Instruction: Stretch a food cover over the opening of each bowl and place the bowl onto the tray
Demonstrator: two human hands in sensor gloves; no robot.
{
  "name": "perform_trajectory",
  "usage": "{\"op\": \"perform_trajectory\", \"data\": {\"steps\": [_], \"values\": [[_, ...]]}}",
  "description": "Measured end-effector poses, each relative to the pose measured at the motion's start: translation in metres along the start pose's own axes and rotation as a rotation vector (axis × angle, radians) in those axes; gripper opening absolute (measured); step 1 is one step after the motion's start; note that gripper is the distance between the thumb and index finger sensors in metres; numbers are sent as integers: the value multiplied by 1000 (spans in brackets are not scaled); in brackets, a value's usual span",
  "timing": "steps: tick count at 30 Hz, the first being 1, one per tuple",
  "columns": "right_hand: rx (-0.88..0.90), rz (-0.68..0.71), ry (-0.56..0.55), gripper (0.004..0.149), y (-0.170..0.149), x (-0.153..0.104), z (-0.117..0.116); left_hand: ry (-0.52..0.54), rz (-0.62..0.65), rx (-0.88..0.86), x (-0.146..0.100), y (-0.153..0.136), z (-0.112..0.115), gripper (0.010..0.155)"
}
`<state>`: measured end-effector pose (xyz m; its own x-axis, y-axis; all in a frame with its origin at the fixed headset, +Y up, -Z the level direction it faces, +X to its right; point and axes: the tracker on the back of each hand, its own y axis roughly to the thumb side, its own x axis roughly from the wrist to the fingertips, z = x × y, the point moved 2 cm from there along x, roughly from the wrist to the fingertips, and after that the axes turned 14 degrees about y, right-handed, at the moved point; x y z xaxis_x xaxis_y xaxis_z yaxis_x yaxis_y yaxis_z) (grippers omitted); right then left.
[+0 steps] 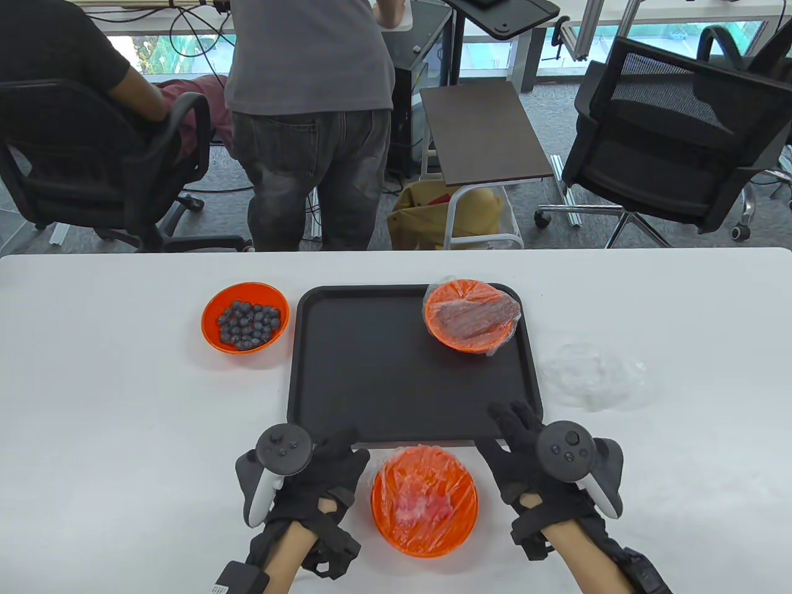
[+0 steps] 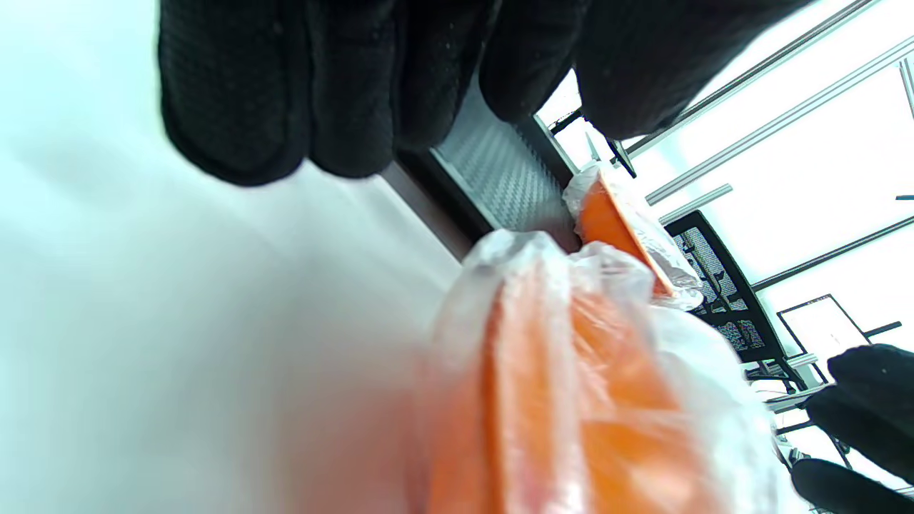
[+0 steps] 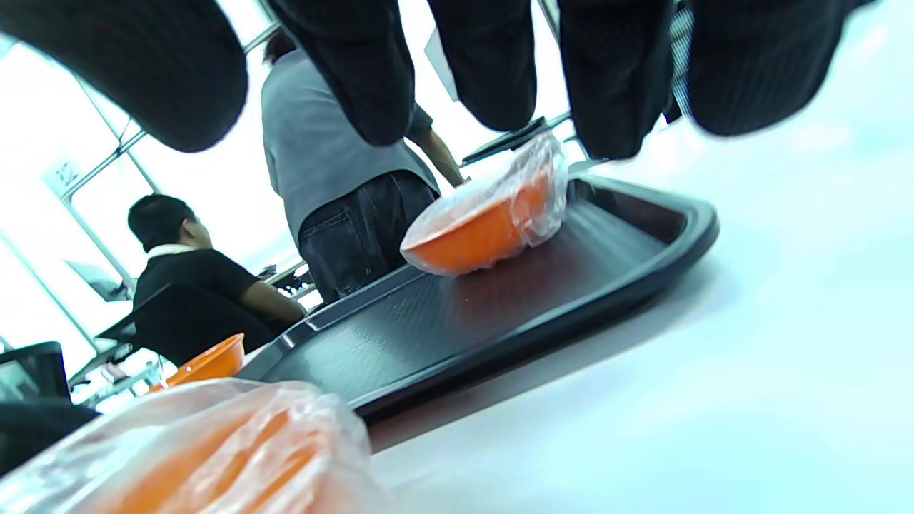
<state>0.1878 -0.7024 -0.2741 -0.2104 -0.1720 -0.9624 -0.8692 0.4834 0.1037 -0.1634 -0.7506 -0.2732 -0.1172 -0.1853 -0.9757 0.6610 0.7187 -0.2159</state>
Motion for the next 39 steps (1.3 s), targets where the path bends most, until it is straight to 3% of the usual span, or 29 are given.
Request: {"op": "perform_trajectory", "data": {"steps": [5,7,10,12,15,25,31,36,39], "values": [[-161,58,-11,84,3,-10,-2,-40,23,91,-13,13,3,86],[-212,63,-16,86,0,-12,-5,-108,33,167,-19,18,11,94],[-261,63,-21,88,-6,-14,-9,-120,65,299,-26,25,22,101],[-277,66,-20,88,-10,-13,-11,-84,72,359,-31,30,27,99],[-293,64,-3,89,-14,-12,-12,-11,17,452,-34,35,29,85],[-271,52,49,89,-20,-5,-20,31,-50,408,-29,41,43,67],[-245,51,43,88,-21,-3,-19,-26,-90,244,-21,31,43,52],[-222,43,31,87,-23,-4,-16,-22,-72,192,-13,35,26,51],[-197,40,24,87,-25,-5,-13,-14,-92,126,4,49,2,51]]}}
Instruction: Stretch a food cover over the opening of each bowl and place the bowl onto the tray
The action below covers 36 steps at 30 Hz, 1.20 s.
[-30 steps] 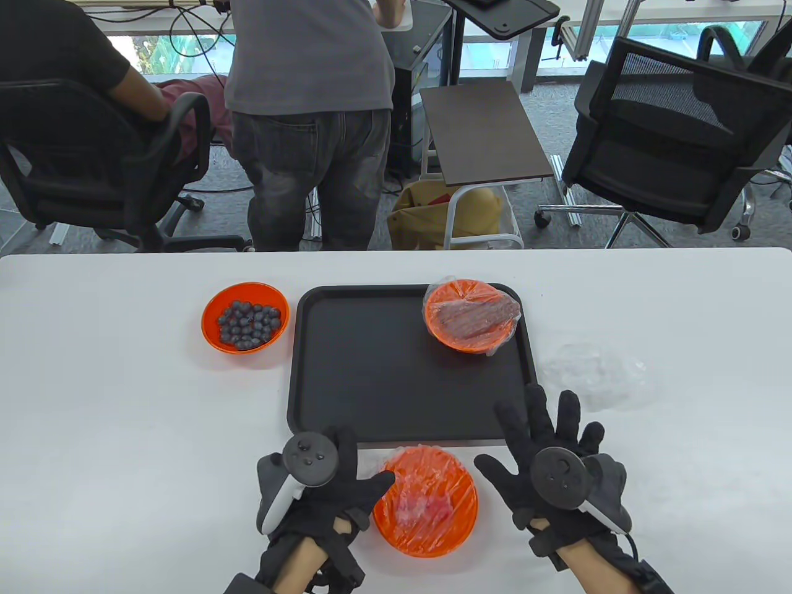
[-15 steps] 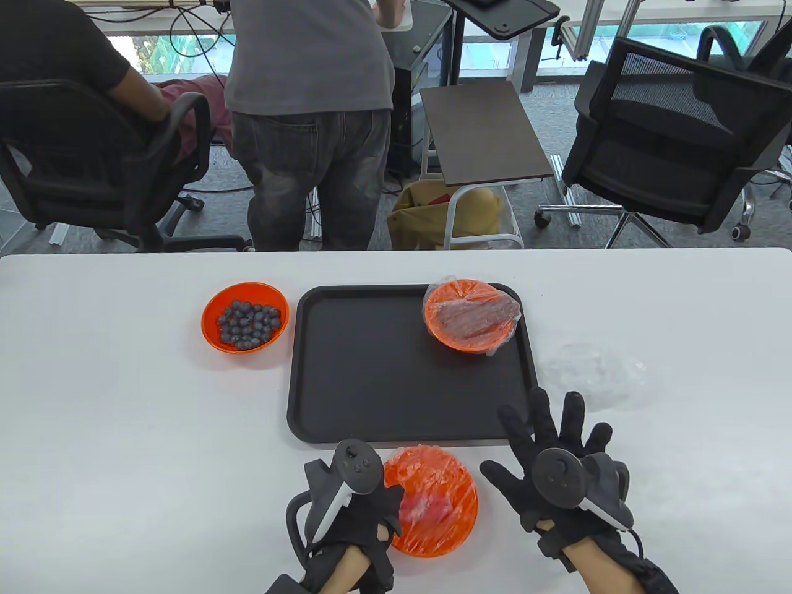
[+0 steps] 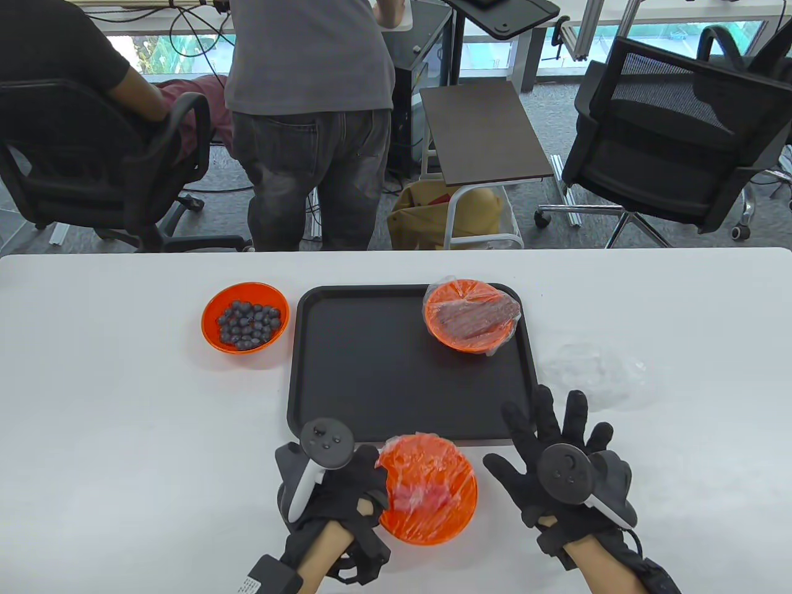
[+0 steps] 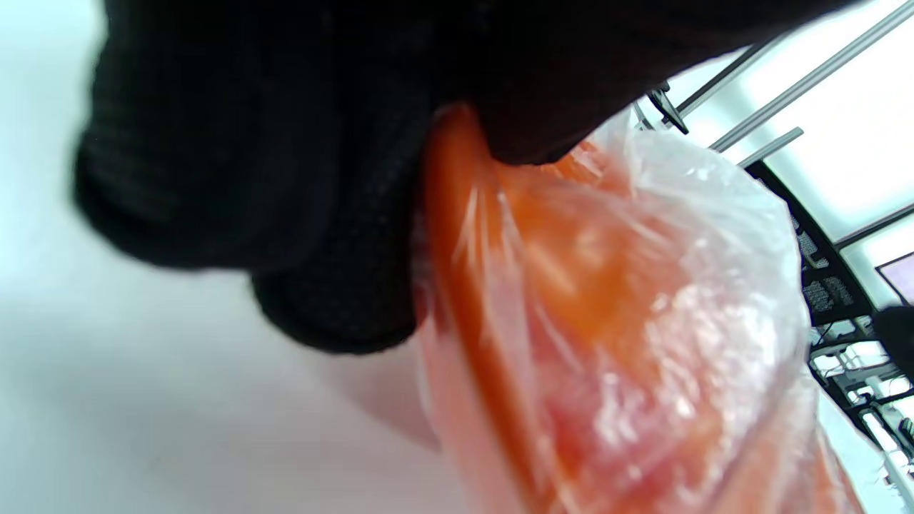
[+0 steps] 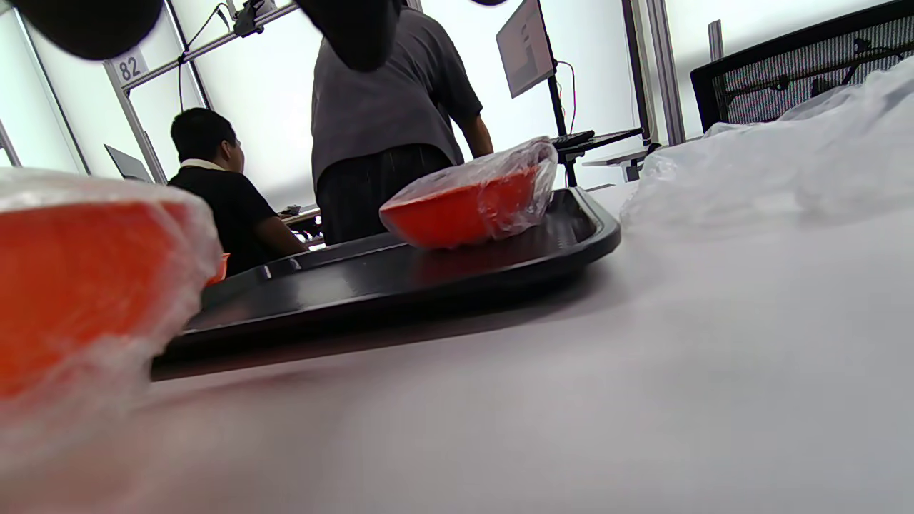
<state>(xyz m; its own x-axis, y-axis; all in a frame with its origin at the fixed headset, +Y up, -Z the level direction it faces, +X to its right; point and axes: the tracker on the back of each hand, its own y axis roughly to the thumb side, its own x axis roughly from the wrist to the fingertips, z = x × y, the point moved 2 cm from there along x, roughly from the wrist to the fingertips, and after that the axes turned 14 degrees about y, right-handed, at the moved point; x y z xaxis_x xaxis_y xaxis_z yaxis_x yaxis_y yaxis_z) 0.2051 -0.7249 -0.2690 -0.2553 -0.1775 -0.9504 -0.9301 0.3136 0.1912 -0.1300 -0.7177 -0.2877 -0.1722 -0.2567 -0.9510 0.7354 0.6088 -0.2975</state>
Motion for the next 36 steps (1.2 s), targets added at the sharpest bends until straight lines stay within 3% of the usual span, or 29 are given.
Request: {"op": "perform_trajectory", "data": {"steps": [4,9,22,36], "values": [[4,-4,-3,87,-2,-2,1,86,-12,2,27,20,-36,51],[10,-11,-1,87,-1,-2,1,181,-95,8,72,27,-63,52],[1,-12,24,84,13,1,-4,295,-301,-44,161,-7,-66,52],[40,-52,70,83,2,1,-6,281,-348,86,206,-8,-59,53]]}}
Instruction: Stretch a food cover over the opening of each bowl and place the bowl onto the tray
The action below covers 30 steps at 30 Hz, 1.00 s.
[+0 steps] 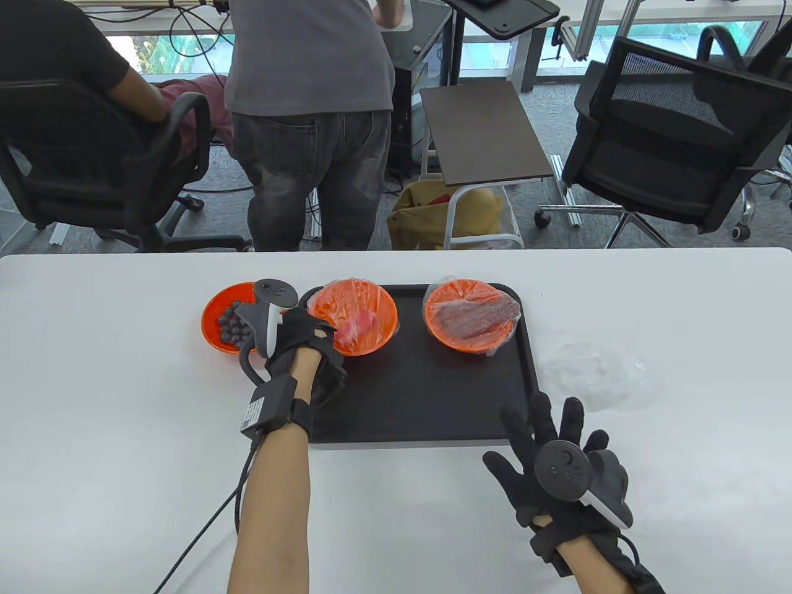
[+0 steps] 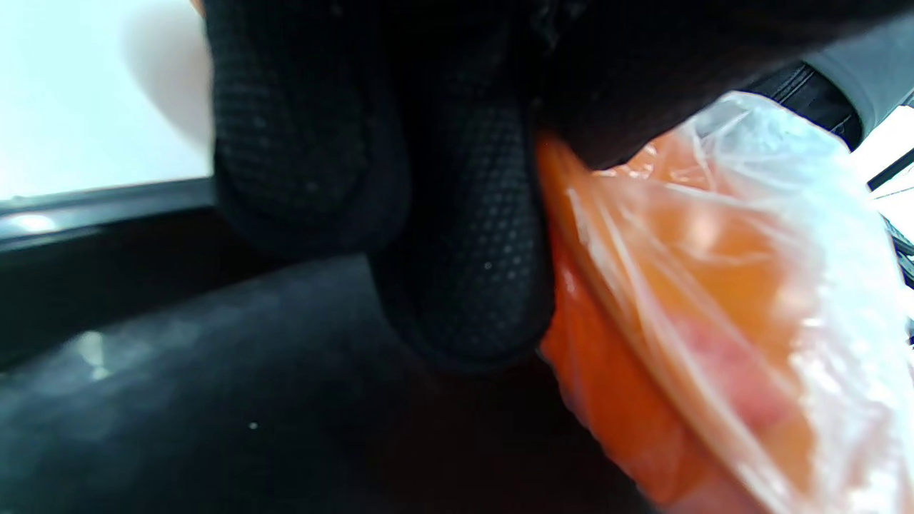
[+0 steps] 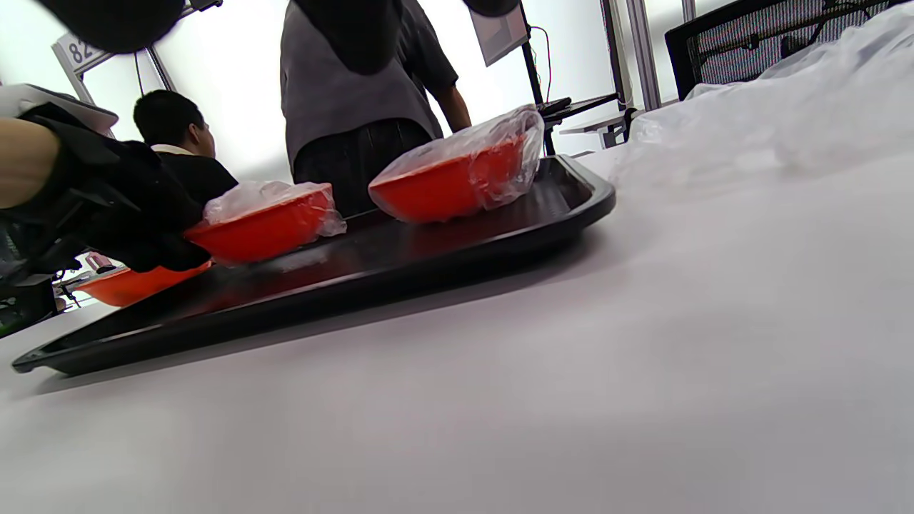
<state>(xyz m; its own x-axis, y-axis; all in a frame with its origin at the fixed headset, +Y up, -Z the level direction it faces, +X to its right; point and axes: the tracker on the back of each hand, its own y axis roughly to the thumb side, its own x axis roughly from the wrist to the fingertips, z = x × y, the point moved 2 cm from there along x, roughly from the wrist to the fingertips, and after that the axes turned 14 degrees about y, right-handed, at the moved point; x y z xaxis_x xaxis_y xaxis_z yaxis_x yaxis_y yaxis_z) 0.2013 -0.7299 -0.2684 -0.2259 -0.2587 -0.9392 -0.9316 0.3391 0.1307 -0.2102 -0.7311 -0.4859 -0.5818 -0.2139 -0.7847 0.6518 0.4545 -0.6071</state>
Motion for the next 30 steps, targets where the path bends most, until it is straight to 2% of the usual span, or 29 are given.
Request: {"op": "perform_trajectory", "data": {"steps": [12,30], "values": [[7,13,23,83,3,1,-2,4,10,21,8,9,12,53],[11,10,63,83,6,3,-5,-62,-32,-77,14,-3,15,52]]}}
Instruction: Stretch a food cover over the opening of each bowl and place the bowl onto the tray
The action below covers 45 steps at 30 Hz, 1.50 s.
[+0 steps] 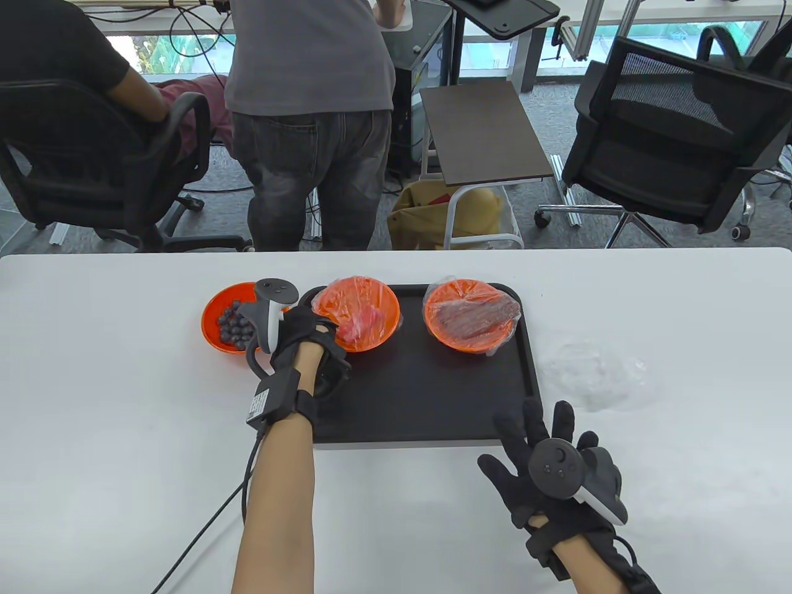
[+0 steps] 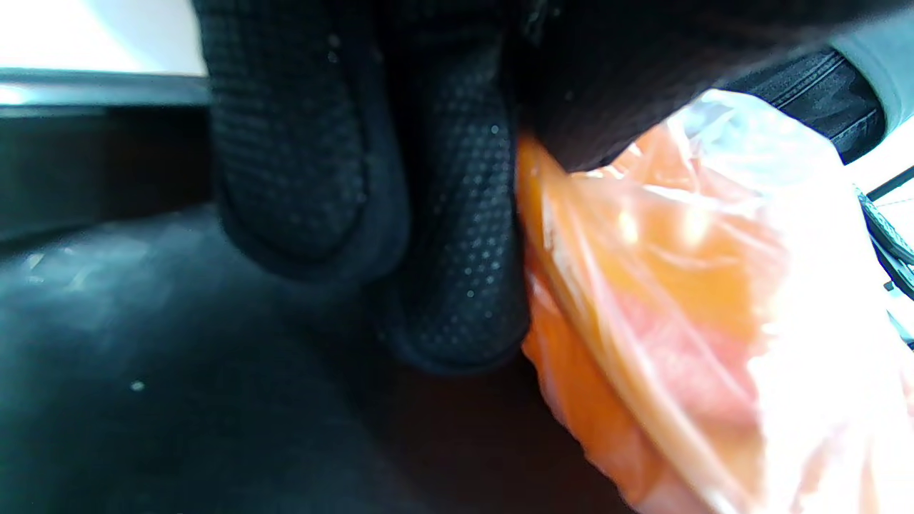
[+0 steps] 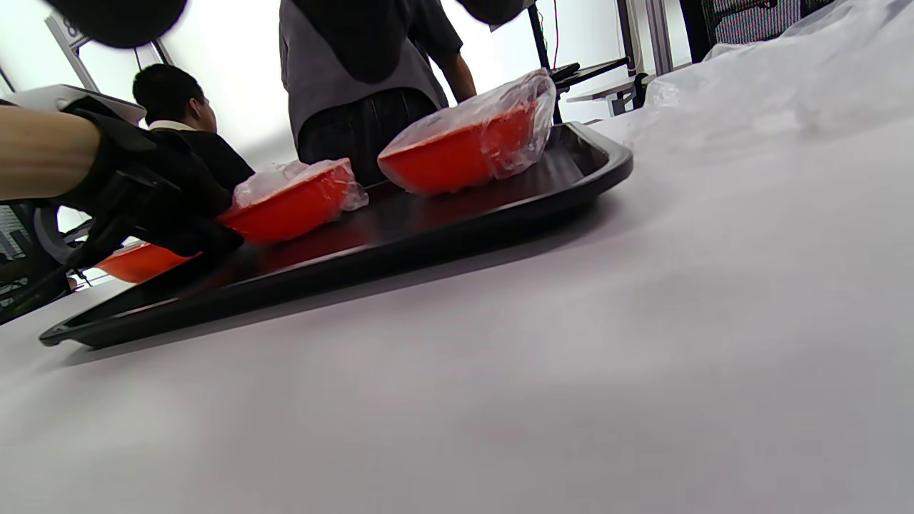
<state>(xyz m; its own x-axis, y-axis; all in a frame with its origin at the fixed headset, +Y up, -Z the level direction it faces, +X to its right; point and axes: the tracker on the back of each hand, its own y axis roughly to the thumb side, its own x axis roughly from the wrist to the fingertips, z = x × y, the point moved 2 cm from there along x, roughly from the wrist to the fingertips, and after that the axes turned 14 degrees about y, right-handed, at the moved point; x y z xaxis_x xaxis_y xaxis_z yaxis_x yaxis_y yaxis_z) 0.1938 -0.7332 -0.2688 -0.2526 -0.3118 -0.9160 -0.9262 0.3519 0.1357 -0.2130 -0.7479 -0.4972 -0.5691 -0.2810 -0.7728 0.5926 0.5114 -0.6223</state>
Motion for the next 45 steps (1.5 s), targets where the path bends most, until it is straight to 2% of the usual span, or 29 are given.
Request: {"op": "perform_trajectory", "data": {"steps": [7,15,21,27,30,34,38,41,45], "values": [[8,-3,14,83,0,1,0,-23,-3,-23,1,-1,1,53],[23,-9,26,83,-2,0,0,-66,-19,-72,-1,-6,2,60],[29,-19,35,83,-4,0,2,-89,-36,-140,-11,-12,-11,68],[22,-17,36,83,-6,-2,3,-149,20,-215,-25,-15,-47,67],[31,-18,33,83,-7,-3,4,-212,22,-356,-27,-25,-72,66],[35,-18,27,83,-7,-4,6,-243,0,-513,-23,-47,-104,68],[36,-19,27,83,-8,-5,6,-152,-42,-571,-13,-76,-134,68],[40,-20,26,83,-8,-5,6,-44,-92,-589,-3,-101,-153,67],[38,-22,30,83,-7,-4,5,38,-160,-550,10,-125,-160,68]]}}
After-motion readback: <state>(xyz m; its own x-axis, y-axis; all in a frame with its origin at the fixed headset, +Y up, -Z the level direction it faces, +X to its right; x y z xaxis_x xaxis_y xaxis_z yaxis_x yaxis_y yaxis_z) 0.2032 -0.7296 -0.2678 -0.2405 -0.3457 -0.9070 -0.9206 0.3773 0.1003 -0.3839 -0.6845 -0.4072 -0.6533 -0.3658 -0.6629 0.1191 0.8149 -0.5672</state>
